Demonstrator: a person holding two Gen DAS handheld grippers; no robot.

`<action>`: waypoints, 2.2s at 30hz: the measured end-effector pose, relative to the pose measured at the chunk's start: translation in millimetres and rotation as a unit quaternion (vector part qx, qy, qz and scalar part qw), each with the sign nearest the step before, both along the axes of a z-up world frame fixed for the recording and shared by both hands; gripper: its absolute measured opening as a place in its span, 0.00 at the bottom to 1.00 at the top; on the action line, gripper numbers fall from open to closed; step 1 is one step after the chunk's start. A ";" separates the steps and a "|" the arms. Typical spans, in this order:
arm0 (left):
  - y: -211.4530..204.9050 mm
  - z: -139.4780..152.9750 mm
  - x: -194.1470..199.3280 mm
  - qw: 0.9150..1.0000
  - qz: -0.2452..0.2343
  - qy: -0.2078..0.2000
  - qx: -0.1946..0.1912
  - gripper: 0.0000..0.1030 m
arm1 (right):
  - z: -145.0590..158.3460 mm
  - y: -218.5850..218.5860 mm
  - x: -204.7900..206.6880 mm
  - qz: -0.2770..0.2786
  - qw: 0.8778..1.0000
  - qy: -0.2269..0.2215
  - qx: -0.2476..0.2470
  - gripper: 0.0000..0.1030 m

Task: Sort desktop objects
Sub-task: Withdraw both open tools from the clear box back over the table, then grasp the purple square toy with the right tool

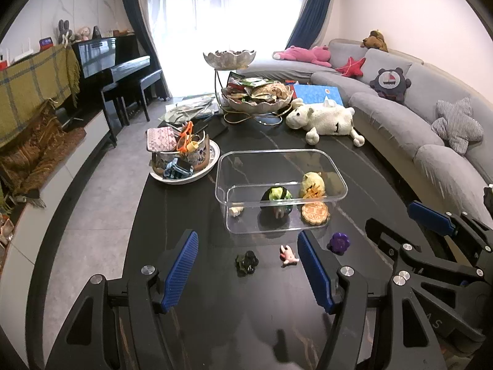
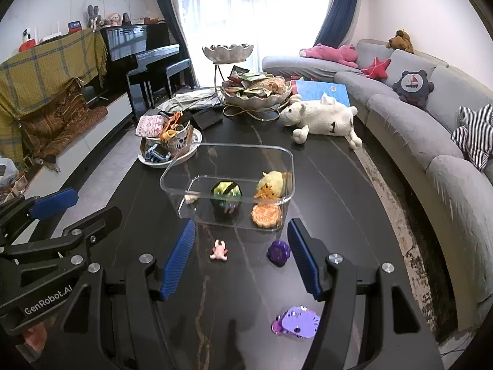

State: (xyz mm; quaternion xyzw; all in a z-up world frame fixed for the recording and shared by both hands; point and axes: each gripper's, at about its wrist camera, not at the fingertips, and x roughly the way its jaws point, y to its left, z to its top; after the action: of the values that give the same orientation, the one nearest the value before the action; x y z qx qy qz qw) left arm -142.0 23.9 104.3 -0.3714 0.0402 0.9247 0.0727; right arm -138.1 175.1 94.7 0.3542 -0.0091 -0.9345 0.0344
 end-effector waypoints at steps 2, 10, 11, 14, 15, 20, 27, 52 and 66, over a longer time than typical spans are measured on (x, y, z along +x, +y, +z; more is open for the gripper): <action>1.1 -2.8 4.6 1.000 -0.001 -0.002 0.001 0.62 | -2.0 0.8 5.1 -0.001 1.000 -0.002 0.001 0.58; 7.1 -15.1 18.0 1.000 -0.008 -0.012 0.000 0.62 | -14.3 6.6 21.5 -0.003 1.000 -0.012 0.003 0.58; 8.0 -17.8 18.7 1.000 -0.009 -0.016 0.001 0.62 | -16.7 7.5 23.0 -0.003 1.000 -0.013 0.003 0.58; 11.8 -26.3 22.7 1.000 -0.010 -0.024 0.000 0.62 | -24.6 10.9 27.4 -0.004 1.000 -0.020 0.001 0.58; 13.2 -29.4 24.2 1.000 -0.012 -0.026 -0.001 0.62 | -27.6 12.2 28.5 -0.004 1.000 -0.023 0.000 0.58; 21.5 -47.4 27.6 0.999 -0.014 -0.047 -0.003 0.62 | -46.6 21.4 33.6 -0.005 0.999 -0.044 -0.006 0.58; 37.8 -75.8 26.0 0.996 -0.022 -0.081 0.004 0.62 | -73.0 38.1 38.1 -0.017 0.997 -0.071 -0.011 0.58; 76.2 -151.7 2.6 0.985 -0.047 -0.161 -0.023 0.62 | -149.3 67.3 28.6 -0.042 0.990 -0.136 0.001 0.58; 82.0 -169.0 -10.5 0.982 -0.047 -0.180 -0.024 0.62 | -163.1 68.8 19.1 -0.048 0.989 -0.138 0.024 0.58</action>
State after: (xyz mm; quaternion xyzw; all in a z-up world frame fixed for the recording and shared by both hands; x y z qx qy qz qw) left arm -152.5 105.9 -64.7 -0.5314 0.0660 0.8369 0.1133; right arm -119.0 243.9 -68.4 0.4799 -0.0087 -0.8770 -0.0205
